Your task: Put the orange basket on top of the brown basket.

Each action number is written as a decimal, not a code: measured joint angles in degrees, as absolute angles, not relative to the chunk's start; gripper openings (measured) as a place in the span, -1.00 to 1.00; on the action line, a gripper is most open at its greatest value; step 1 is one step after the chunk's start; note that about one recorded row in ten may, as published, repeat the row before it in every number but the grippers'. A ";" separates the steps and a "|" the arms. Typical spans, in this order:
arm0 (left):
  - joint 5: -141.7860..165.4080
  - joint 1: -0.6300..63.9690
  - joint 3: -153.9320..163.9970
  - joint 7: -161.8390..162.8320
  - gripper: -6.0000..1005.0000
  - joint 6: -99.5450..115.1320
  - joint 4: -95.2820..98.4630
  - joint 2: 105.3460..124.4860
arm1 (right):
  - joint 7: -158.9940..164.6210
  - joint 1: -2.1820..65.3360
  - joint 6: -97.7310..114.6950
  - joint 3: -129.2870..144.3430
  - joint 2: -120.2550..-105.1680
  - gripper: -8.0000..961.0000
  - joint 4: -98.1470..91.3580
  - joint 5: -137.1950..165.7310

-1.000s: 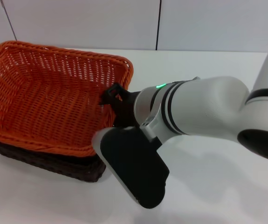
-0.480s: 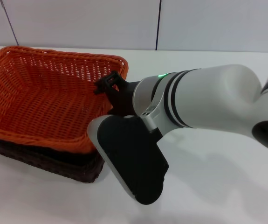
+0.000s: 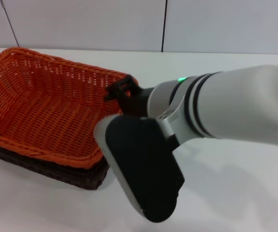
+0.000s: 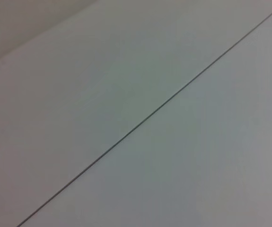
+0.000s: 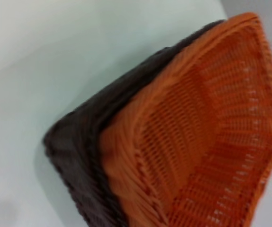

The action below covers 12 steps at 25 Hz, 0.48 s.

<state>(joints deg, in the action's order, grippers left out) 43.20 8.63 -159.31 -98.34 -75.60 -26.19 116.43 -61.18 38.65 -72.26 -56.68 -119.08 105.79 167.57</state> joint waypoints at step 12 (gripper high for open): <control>44.39 8.68 -155.47 -97.39 0.46 -73.24 -26.43 114.95 | -54.62 31.37 -65.86 -65.57 -119.18 0.07 114.90 167.42</control>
<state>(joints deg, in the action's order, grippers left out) 44.40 8.68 -155.47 -97.39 -73.24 -26.43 114.95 -54.62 31.37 -65.86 -65.57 -119.18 114.90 167.42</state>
